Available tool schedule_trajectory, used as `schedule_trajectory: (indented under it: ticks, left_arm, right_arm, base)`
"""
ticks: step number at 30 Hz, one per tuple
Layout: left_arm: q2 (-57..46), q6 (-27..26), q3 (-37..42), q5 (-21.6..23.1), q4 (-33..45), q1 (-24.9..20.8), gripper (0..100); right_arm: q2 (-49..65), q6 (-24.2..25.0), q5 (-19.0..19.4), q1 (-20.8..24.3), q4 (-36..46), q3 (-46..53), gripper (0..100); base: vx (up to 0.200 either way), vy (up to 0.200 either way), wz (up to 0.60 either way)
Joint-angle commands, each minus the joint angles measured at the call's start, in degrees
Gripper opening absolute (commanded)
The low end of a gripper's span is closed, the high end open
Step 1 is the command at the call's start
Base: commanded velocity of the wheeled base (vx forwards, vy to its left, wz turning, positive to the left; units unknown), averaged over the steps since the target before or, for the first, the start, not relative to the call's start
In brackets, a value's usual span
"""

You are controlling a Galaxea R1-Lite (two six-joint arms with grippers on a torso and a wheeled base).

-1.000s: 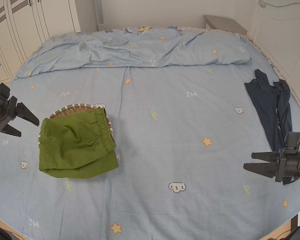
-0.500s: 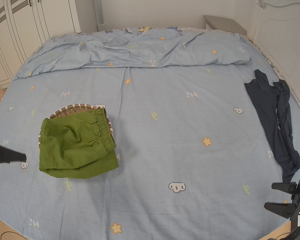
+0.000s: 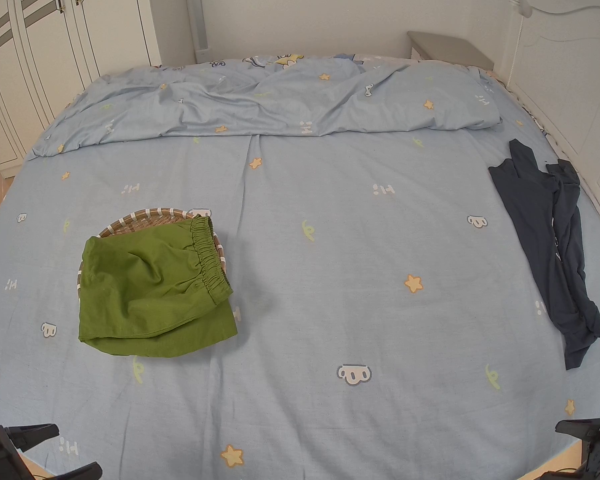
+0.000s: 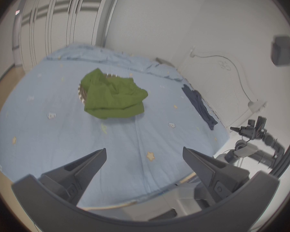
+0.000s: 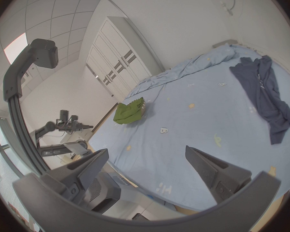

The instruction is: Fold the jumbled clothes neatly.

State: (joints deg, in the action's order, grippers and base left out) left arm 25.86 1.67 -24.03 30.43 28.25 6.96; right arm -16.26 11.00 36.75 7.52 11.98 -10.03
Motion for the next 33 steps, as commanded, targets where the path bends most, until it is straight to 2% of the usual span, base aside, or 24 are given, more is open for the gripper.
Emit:
schedule_trajectory:
  ticks: [1, 2, 3, 4, 5, 6, 8, 9, 10, 12, 13, 15, 17, 18, 25, 30, 32, 33]
  left_arm:
    - [-20.85, -1.76, 17.17, -9.16, -17.00, -2.57, 100]
    - [-20.41, -3.52, 19.46, -15.57, -20.86, -2.57, 100]
    - [-20.32, -4.31, 20.42, -18.56, -22.80, -2.57, 100]
    - [-20.32, -6.77, 23.76, -28.32, -29.21, -2.65, 100]
    - [-20.32, -7.12, 24.03, -32.54, -31.15, -2.57, 100]
    - [-20.32, -6.94, 24.03, -32.71, -30.88, -2.65, 100]
    - [-20.23, -4.83, 23.76, -30.78, -27.63, -2.65, 100]
    - [-20.23, -4.83, 23.76, -30.78, -27.63, -2.65, 100]
    - [-20.14, -4.22, 23.94, -30.34, -27.81, -3.09, 100]
    - [-20.06, -3.96, 24.03, -30.52, -28.07, -3.01, 100]
    - [-20.06, -3.96, 24.03, -30.52, -28.07, -3.01, 100]
    - [-20.23, -4.57, 24.03, -30.43, -28.25, -3.01, 100]
    - [-20.23, -4.22, 24.03, -30.60, -28.25, -3.01, 100]
    - [-20.23, -3.69, 24.03, -30.78, -28.16, -2.92, 100]
    - [-20.23, -2.64, 24.03, -30.78, -28.16, -2.92, 100]
    - [-20.23, -2.55, 24.03, -30.78, -28.16, -3.36, 100]
    - [-21.46, -2.29, 24.03, -30.87, -28.25, -4.85, 100]
    - [-24.98, -2.72, 24.03, -30.34, -28.25, -7.75, 100]
  right_arm:
    - [10.46, 0.61, -8.81, -2.60, 3.57, 0.98, 100]
    - [10.55, -0.54, -12.50, -3.04, 3.31, 1.24, 100]
    - [10.55, -1.06, -14.08, -3.30, 3.22, 1.33, 100]
    - [11.25, -2.82, -19.00, -5.41, 2.78, 1.60, 100]
    - [12.75, -3.61, -21.20, -7.43, 2.61, 1.68, 100]
    - [13.36, -3.79, -21.64, -7.87, 2.61, 1.68, 100]
    - [16.26, -5.37, -25.15, -8.05, 2.34, 2.12, 100]
    - [16.26, -5.37, -25.15, -8.05, 2.34, 2.12, 100]
    - [16.00, -7.66, -31.66, -7.87, 1.02, 3.09, 100]
    - [16.00, -8.36, -38.69, -7.87, -2.40, 4.41, 100]
    - [16.00, -8.36, -39.13, -7.87, -2.67, 4.50, 100]
    - [16.00, -7.30, -45.72, -7.87, -9.61, 7.92, 100]
    - [16.00, -7.04, -49.59, -7.87, -13.65, 9.24, 100]
    - [16.00, -7.22, -53.54, -7.87, -15.24, 9.77, 100]
    - [16.00, -4.84, -54.16, -7.79, -14.36, 9.68, 100]
    - [16.09, -9.59, -54.16, -7.79, -14.09, 9.59, 100]
    - [16.09, -10.20, -54.16, -7.79, -14.09, 9.59, 100]
    - [16.09, -11.96, -54.07, -7.79, -14.27, 9.59, 100]
  base:
    - [0.000, 0.000, 0.00]
    - [0.000, 0.000, 0.00]
    - [0.000, 0.000, 0.00]
    - [0.000, 0.000, 0.00]
    - [0.000, 0.000, 0.00]
    - [0.000, 0.000, 0.00]
    - [0.000, 0.000, 0.00]
    - [0.000, 0.000, 0.00]
    - [0.000, 0.000, 0.00]
    - [0.000, 0.000, 0.00]
    - [0.000, 0.000, 0.00]
    - [0.000, 0.000, 0.00]
    - [0.000, 0.000, 0.00]
    - [0.000, 0.000, 0.00]
    - [0.000, 0.000, 0.00]
    - [0.000, 0.000, 0.00]
    - [0.000, 0.000, 0.00]
    - [0.000, 0.000, 0.00]
